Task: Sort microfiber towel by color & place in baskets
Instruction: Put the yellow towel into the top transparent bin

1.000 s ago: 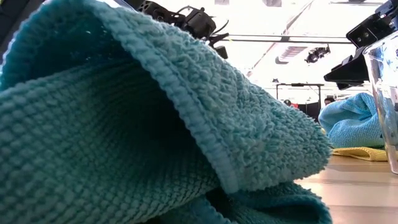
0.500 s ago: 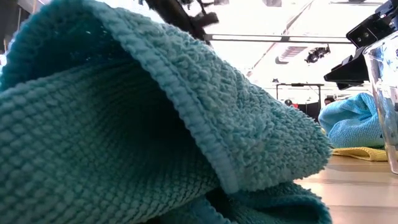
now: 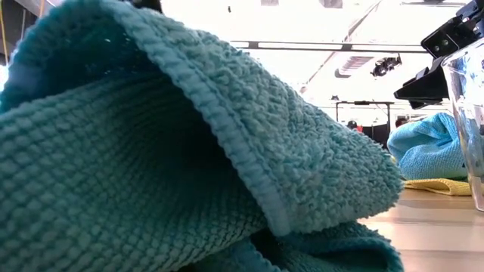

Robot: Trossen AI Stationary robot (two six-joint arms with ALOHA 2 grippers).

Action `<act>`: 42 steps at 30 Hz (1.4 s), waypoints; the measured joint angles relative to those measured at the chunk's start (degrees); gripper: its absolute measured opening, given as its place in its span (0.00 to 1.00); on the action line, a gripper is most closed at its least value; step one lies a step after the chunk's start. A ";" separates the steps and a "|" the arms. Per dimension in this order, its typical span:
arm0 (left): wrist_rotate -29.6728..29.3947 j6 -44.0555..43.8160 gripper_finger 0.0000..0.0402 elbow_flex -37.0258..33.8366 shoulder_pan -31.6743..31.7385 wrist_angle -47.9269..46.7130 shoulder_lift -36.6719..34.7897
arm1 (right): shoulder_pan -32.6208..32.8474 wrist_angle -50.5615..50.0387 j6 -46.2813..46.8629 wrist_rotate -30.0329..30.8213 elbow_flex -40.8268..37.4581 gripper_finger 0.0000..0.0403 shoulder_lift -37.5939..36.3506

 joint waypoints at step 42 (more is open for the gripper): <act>-7.21 -2.83 0.29 -25.43 -5.96 -3.37 -36.09 | -0.01 0.14 0.66 2.38 0.01 0.00 -0.02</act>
